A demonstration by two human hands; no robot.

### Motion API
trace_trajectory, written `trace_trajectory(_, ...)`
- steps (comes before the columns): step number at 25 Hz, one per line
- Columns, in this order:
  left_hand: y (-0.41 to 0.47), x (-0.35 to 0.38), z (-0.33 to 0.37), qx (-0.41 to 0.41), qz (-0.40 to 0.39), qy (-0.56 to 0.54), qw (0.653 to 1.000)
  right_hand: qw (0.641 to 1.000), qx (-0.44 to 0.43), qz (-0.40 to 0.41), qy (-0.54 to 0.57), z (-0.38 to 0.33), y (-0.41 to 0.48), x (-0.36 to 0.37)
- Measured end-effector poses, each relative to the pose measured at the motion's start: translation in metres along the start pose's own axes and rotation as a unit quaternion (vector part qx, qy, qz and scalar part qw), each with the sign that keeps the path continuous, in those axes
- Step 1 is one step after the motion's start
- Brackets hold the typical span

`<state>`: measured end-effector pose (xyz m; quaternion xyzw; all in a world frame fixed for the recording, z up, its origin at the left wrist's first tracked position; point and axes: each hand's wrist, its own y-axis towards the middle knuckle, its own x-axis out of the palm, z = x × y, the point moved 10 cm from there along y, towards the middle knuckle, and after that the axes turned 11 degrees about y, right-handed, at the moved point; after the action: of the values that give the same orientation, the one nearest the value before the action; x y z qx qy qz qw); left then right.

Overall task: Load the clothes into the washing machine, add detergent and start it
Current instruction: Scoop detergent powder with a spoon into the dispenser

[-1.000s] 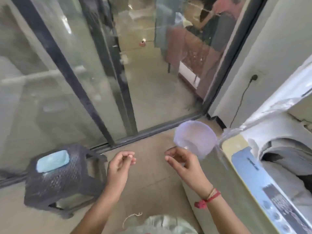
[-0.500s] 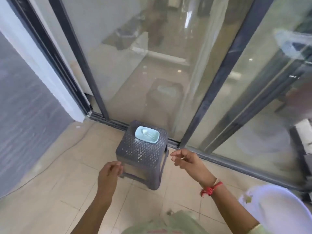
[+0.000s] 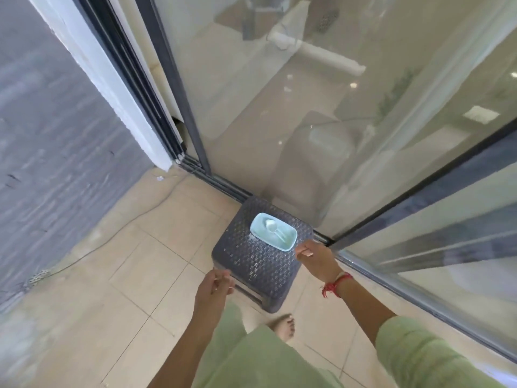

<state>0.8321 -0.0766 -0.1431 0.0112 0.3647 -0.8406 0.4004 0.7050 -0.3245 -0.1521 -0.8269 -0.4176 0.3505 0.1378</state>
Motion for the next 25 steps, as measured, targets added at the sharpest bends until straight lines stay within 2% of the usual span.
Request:
trace_trajectory(2,0.020,0.009,0.002,-0.004,-0.011,0.031,0.999,1.000,0.009,-0.008,-0.010,0.008,0.015,0.008)
trace_trajectory(4,0.048,0.022,0.003,0.005,-0.037,0.111,0.993,1.000,0.015,0.000,-0.011,0.017,0.031,0.015)
trace_trajectory(8,0.128,0.058,-0.002,0.065,-0.117,0.284,0.949,0.998,0.014,0.040,-0.053,0.029,0.072,0.033)
trace_trajectory(10,0.170,0.078,0.006,0.146,-0.140,0.372,0.906,0.996,0.021,0.049,-0.075,0.038,0.097,0.048)
trace_trajectory(13,0.225,0.107,0.030,0.269,-0.141,0.492,0.816,0.991,0.036,0.067,-0.113,0.053,0.131,0.066)
trace_trajectory(16,0.262,0.133,0.035,0.326,-0.165,0.597,0.714,0.984,0.046,0.086,-0.152,0.066,0.153,0.078)
trace_trajectory(18,0.273,0.146,0.028,0.352,-0.192,0.628,0.667,0.977,0.040,0.110,-0.177,0.068,0.161,0.081)
trace_trajectory(20,0.277,0.153,0.022,0.370,-0.203,0.625,0.657,0.974,0.022,0.143,-0.176,0.067,0.165,0.082)
trace_trajectory(25,0.284,0.153,0.026,0.387,-0.174,0.570,0.704,0.964,-0.040,0.204,-0.166,0.055,0.155,0.079)
